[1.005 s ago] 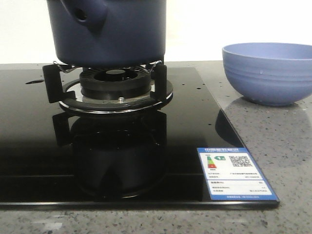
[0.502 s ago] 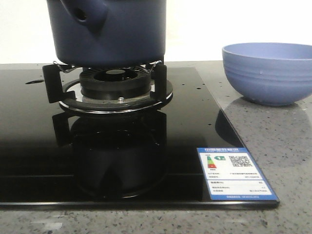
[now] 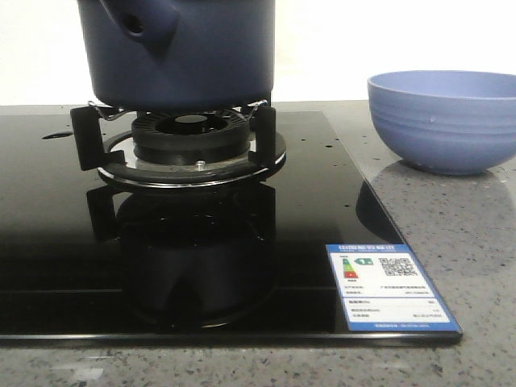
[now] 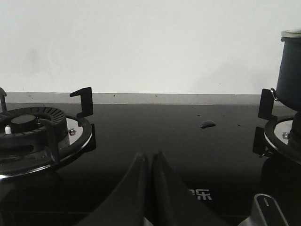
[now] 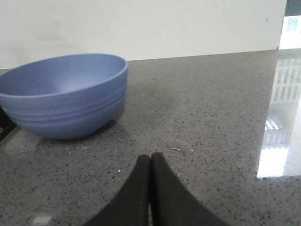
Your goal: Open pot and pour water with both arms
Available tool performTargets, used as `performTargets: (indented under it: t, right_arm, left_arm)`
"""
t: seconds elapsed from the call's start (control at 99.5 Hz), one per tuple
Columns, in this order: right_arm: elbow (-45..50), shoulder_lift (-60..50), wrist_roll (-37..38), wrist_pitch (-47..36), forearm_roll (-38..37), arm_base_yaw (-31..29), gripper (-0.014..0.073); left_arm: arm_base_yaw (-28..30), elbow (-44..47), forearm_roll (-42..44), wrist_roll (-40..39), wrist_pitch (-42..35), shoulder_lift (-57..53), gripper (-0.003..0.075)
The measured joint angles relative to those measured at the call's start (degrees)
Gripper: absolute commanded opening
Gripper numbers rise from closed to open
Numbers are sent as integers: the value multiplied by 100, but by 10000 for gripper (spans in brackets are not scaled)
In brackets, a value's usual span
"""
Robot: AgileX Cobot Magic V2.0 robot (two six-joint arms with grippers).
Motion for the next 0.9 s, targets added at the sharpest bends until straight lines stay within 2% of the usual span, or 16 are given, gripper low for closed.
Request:
performTargets:
  t: [0.131, 0.251, 0.392, 0.583, 0.703, 0.784, 0.904]
  right_arm:
    - [0, 0, 0, -68, 0, 0, -62]
    - [0, 0, 0, -178, 222, 0, -62]
    - [0, 0, 0, -343, 995, 0, -62]
    - [0, 0, 0, -466, 2497, 0, -62]
    - [-10, 0, 0, -352, 2881, 0, -60]
    - [-156, 0, 0, 19, 2911, 0, -52]
    - [-764, 0, 0, 556, 2809, 0, -47]
  left_arm:
    - [0, 0, -50, 0, 0, 0, -20]
    - [0, 0, -551, 0, -130, 0, -20]
    - [0, 0, -1461, 0, -229, 0, -20]
    - [0, 0, -2762, 0, -335, 0, -20]
    - [0, 0, -3549, 0, -409, 0, -20]
    - [0, -74, -3664, 0, -276, 0, -20]
    - [0, -765, -3350, 309, 527, 32, -20]
